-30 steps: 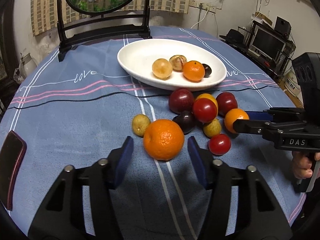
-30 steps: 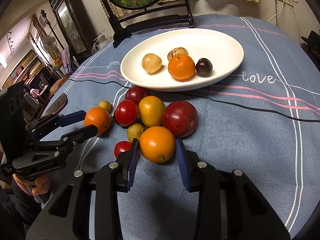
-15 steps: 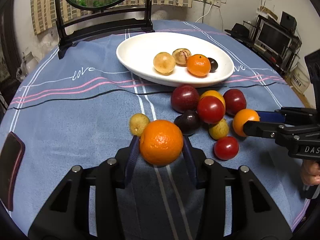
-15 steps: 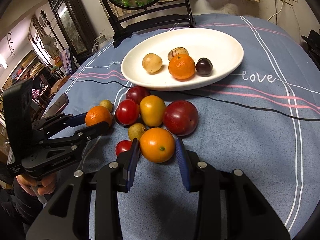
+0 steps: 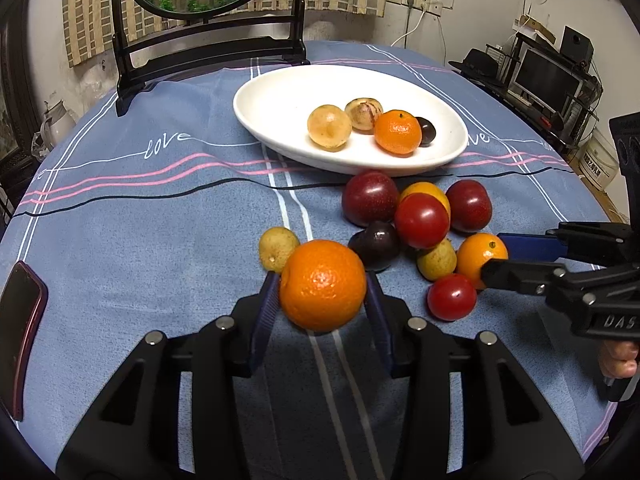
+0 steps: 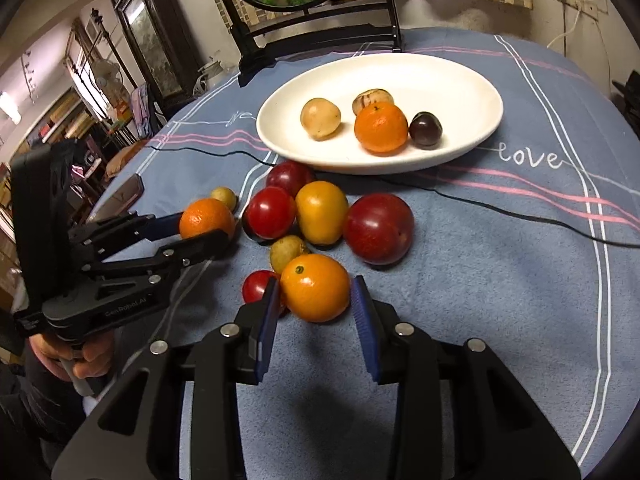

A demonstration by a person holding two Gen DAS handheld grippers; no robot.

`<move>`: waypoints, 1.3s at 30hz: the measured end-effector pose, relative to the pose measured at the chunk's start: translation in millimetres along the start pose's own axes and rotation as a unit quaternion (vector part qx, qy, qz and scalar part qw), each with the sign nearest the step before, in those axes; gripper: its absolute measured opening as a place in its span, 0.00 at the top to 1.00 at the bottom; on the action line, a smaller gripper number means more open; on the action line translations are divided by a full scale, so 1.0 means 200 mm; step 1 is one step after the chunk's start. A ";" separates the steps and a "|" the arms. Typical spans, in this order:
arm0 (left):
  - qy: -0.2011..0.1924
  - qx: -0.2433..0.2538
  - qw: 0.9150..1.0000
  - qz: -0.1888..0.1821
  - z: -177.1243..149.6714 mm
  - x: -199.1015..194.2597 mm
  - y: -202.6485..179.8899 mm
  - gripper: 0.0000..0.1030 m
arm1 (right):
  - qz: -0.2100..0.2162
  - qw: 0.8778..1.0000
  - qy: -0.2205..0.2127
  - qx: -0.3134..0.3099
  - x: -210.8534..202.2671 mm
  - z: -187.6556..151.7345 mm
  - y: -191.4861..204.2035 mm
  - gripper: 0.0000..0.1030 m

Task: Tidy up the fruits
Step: 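Grasp a mandarin with the left tool while the right tool grasps an orange, then place both oranges on the white plate and open both tools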

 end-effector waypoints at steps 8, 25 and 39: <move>-0.001 -0.003 1.000 -0.002 0.00 0.00 0.00 0.58 | 0.000 1.000 -0.001 0.005 0.03 0.00 -0.01 0.63; -0.104 -0.034 0.993 -0.041 0.54 -0.07 -0.02 0.58 | -0.047 0.979 -0.157 0.122 -0.10 0.42 -0.35 0.63; -0.031 -0.112 0.993 -0.004 0.68 0.35 0.25 0.58 | -0.072 0.978 -0.126 0.150 0.17 0.63 -0.53 0.66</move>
Point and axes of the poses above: each gripper's, at about its wrist camera, not at the fingertips, and x roughly the way its jaws point, y to its left, z to its top, the point moved 8 cm from there along x, roughly the way its jaws point, and after that the axes turned 11 degrees about -z, right-handed, at the moved point
